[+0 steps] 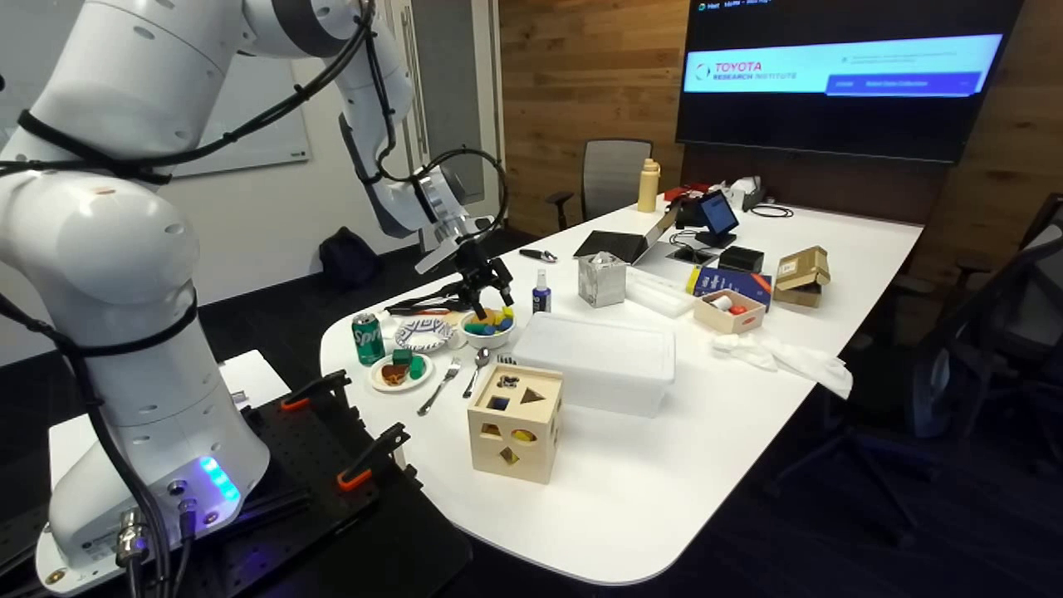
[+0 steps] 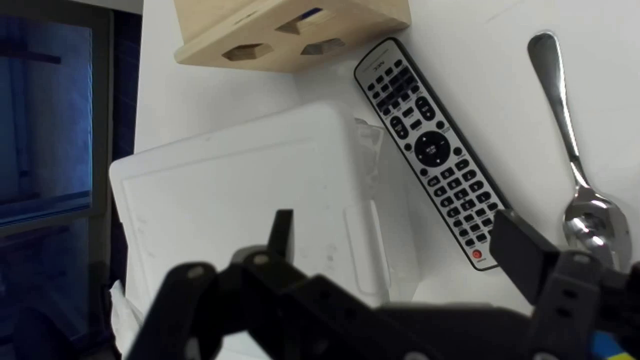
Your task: Remove the white lid from the clear container.
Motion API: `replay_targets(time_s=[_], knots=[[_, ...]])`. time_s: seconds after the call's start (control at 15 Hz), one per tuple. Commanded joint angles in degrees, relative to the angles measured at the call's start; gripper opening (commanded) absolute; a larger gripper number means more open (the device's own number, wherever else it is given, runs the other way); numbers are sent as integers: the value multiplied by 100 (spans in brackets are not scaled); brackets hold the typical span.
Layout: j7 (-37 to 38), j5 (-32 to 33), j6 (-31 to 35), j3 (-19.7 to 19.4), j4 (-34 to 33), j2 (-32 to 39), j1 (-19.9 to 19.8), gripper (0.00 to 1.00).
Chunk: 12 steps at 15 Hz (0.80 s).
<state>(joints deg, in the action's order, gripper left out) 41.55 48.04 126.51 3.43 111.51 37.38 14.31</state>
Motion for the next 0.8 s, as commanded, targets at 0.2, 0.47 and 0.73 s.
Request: replay_targets(time_s=[0.2,0.47,0.73], knots=[[-713,-156,-100,-267,-628,516,-13,100],[-1048,-187,-81,-398,-931,793,-25,100],[-1311,-288,-61,-481,-1177,1020,-37,100]])
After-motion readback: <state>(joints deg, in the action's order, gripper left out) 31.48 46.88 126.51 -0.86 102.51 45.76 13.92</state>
